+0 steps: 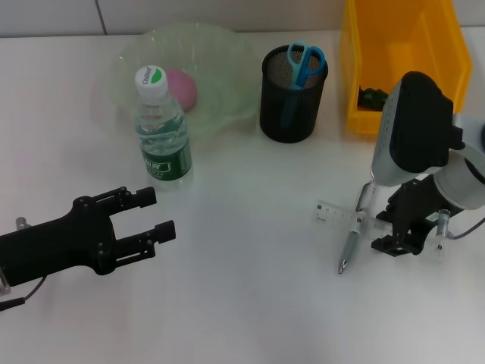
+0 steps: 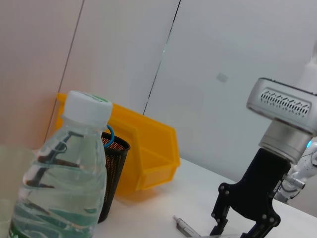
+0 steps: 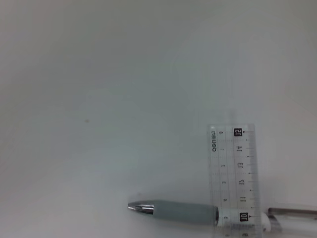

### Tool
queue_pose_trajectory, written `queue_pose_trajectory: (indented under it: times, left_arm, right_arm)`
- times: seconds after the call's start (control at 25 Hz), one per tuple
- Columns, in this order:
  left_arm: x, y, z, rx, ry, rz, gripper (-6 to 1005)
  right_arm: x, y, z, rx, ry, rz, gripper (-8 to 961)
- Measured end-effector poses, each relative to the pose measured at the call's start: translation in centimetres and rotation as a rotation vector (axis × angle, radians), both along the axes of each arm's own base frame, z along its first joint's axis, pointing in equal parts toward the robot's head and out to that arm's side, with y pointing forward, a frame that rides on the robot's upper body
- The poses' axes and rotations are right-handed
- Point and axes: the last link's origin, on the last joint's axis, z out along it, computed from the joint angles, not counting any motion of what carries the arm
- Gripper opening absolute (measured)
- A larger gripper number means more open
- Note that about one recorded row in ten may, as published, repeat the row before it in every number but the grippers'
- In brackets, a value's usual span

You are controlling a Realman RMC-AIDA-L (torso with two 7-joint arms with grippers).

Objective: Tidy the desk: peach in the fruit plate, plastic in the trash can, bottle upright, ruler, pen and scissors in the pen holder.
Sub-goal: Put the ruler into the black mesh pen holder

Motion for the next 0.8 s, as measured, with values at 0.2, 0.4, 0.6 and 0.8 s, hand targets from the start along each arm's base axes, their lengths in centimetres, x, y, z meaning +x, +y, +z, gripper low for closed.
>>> queue_pose_trajectory:
  times: [0.2, 0.4, 0.6, 0.8]
  left_arm:
    - [0.0, -0.1, 0.0, 0.000, -0.004, 0.002, 719]
    - [-0.1, -0.2, 0.0, 0.000, -0.005, 0.003, 718]
    - [0.1, -0.1, -0.1, -0.001, -0.008, -0.002, 718]
    - [0.3, 0.0, -0.3, -0.003, -0.012, -0.007, 718]
  right_arm:
    - [-1.3, -0.1, 2.0, 0.011, 0.122, 0.004, 394]
    - [-3.1, 1.7, 7.2, 0.188, 0.524, 0.002, 397]
    - [-2.3, 4.8, 8.3, 0.414, 0.988, -0.056, 414]
    - [-0.6, 7.0, 4.4, 0.540, 1.232, -0.107, 432]
